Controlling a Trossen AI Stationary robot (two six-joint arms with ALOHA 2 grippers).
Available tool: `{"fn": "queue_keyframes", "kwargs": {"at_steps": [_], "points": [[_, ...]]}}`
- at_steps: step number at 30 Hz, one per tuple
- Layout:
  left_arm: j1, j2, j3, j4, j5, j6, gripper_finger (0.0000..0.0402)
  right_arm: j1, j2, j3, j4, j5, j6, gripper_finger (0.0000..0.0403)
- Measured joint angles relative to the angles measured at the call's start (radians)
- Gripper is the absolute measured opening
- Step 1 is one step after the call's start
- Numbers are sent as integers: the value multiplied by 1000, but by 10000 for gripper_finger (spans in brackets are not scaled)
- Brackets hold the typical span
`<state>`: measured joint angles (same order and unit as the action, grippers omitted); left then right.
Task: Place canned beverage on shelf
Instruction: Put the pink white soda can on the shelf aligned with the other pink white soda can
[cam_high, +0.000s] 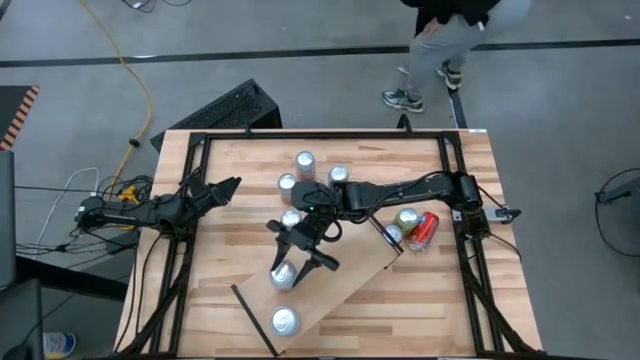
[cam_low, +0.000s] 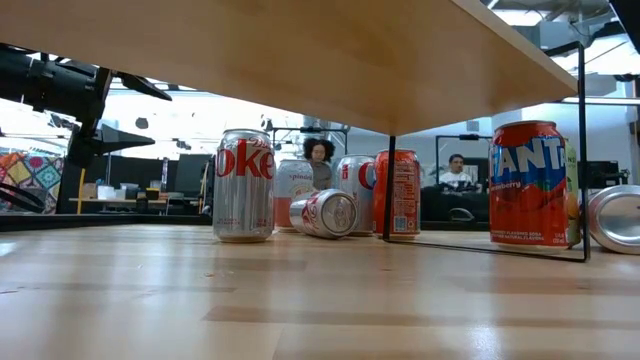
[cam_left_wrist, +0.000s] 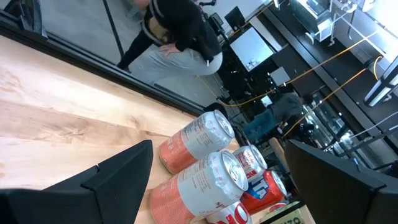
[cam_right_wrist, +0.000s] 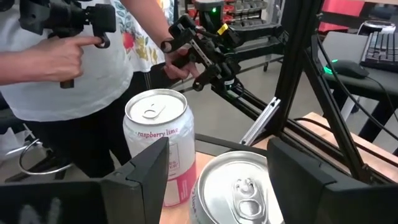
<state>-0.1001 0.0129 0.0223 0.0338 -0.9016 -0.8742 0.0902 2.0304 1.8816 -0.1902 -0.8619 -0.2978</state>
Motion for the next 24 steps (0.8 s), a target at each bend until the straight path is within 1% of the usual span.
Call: {"fn": "queue_keyframes", "kwargs": {"at_steps": [11,15,17,18,20,21,22,24], "points": [[0,0,0,0,-1,-3,351,-7,0,2,-4,24,-8,244],[0,0,0,0,-1,-3,351,-16,-7,42,-18,25,38,244],[0,0,0,1,-2,-3,351,-24,-25,73,-72,28,42,244],[0,0,0,1,-2,-3,351,-29,-34,91,-112,54,44,244],[0,0,0,1,-2,-13,351,-35,-52,127,-190,176,40,237],[0,0,0,2,-1,-22,351,-38,-77,131,-259,239,24,229],[0,0,0,1,-1,-28,351,-40,-98,129,-326,297,5,216],[0,0,0,3,5,-27,351,-44,-117,134,-379,390,-26,181]]}}
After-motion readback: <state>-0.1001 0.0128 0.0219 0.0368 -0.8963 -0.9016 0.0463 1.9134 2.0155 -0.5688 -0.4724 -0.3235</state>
